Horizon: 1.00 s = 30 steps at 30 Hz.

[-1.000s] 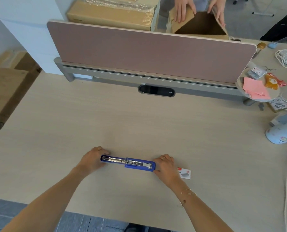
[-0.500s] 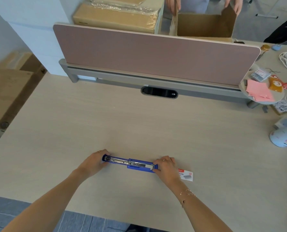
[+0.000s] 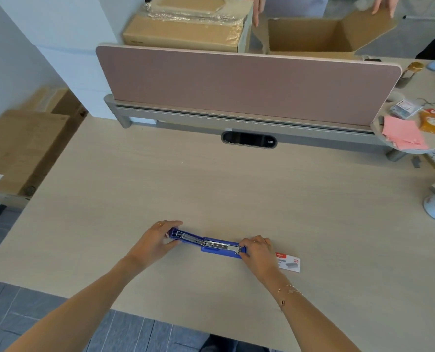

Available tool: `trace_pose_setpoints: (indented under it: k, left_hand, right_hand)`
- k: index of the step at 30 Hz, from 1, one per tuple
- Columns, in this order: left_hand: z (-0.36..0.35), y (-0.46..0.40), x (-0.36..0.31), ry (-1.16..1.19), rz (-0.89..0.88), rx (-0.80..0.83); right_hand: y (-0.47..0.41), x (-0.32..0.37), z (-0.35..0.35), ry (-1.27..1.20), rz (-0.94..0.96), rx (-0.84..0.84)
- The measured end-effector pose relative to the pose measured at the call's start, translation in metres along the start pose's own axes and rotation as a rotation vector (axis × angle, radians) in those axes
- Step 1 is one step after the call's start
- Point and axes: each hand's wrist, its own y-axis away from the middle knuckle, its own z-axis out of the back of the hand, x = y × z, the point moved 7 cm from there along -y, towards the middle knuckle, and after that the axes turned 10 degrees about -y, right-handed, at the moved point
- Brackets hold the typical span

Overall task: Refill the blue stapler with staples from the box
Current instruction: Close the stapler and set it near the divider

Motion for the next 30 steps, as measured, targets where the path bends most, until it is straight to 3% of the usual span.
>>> trace_pose_setpoints:
  k: [8,17,30]
  left_hand:
    - [0.005,-0.002,-0.053,0.143,-0.061,-0.01]
    - [-0.029,-0.019,-0.095,0.0,-0.212,0.088]
    - [-0.075,-0.032,-0.118,-0.058,-0.287,0.184]
  right_hand:
    - [0.006,-0.003,0.001,-0.06,-0.063,-0.035]
    - [0.001,-0.005,0.002,-0.047,-0.057,-0.022]
    - [-0.005,-0.011,0.002,-0.112,-0.043,-0.053]
